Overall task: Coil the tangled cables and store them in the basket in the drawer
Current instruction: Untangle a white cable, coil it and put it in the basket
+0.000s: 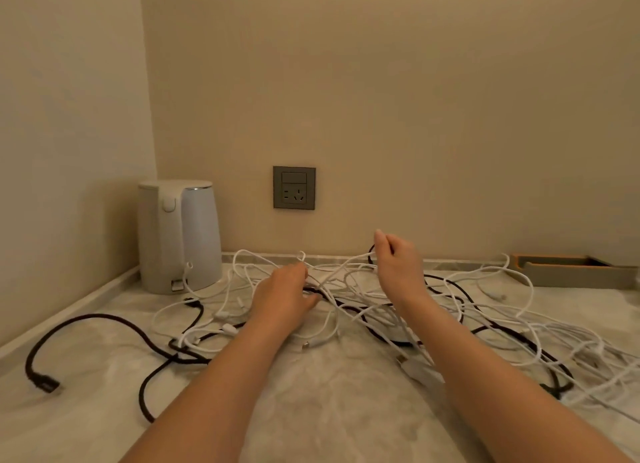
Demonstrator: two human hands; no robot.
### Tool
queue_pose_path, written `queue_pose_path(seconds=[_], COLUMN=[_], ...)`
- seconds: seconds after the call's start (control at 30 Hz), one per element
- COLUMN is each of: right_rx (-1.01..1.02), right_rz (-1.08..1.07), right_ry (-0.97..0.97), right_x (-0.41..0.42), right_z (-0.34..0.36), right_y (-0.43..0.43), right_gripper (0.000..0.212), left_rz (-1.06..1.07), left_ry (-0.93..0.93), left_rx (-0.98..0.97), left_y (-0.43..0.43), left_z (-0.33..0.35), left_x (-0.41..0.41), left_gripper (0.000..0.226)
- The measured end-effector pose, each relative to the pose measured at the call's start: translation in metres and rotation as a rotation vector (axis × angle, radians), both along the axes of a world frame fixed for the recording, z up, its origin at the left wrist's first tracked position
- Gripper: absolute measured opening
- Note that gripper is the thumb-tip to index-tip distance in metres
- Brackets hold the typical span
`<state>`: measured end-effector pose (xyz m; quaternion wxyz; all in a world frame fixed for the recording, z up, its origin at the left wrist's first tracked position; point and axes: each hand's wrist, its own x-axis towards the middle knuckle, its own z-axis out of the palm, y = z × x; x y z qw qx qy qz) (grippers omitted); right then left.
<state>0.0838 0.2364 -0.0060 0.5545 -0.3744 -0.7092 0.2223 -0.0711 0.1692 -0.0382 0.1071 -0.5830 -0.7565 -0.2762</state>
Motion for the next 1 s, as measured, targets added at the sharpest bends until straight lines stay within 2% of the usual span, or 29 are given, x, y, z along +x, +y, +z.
queue_pose_path(seconds=[0.23,0.37,0.5,0.67,0.77,0.9,1.0], right_rx=[0.013,-0.051,-0.083,-0.041,-0.054,-0.165,-0.176], right_rz=[0.141,0.229,0.219,0.207,0.303,0.407,0.482], right_ry=[0.214,0.357,0.418,0.223,0.063,-0.049,-0.154], right_x=[0.003,0.007,0.015,0.022,0.019,0.011,0.009], right_z=[0.016,0.020,0.025,0.025,0.022,0.017,0.012], right_y=[-0.020,-0.024,-0.024,-0.032,-0.040,-0.045,-0.050], right_gripper=[0.042,0.040,0.038,0.035,0.028,0.021,0.011], left_rz=[-0.337,-0.394,-0.416,-0.436,-0.407,-0.341,-0.322], left_ry=[-0.058,-0.062,-0.079,-0.315,-0.435,-0.583,-0.712], left_rx=[0.296,0.376,0.443,0.444,0.514,0.653,0.688], left_y=[-0.012,-0.015,-0.016,-0.019,-0.021,-0.029,-0.033], left_z=[0.002,0.006,0.010,0.016,0.021,0.034,0.042], left_x=[0.001,0.008,0.006,0.011,0.009,0.005,0.005], left_gripper=[0.017,0.011,0.007,0.015,0.018,0.018,0.021])
